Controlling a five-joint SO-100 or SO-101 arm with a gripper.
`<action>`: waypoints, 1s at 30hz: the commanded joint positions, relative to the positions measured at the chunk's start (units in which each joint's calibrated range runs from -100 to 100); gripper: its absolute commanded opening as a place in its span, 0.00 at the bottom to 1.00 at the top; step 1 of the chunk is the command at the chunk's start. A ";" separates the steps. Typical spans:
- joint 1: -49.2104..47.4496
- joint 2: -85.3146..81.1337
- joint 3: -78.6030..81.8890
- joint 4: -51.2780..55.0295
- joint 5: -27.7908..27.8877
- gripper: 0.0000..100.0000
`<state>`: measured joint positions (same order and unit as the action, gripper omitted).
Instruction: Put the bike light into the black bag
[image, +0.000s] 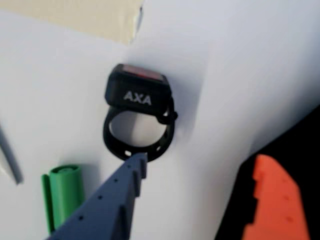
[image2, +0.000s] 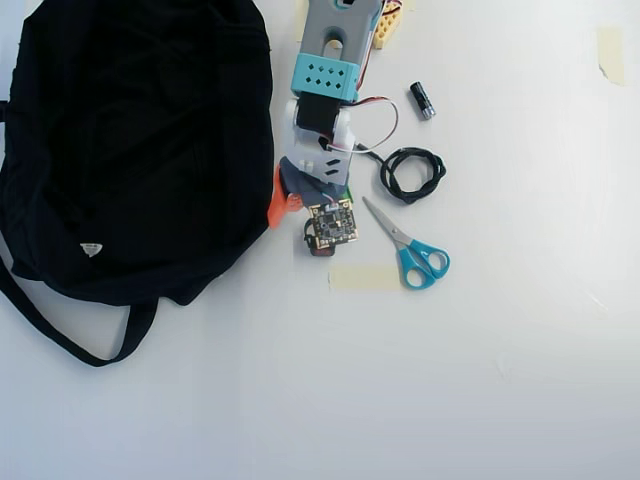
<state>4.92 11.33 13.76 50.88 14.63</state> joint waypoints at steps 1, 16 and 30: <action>-0.44 -0.46 -2.71 -0.49 0.21 0.26; -0.81 7.17 -8.82 -2.39 0.16 0.27; -1.63 10.33 -9.18 -2.39 0.16 0.27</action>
<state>4.11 22.13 7.15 49.42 14.63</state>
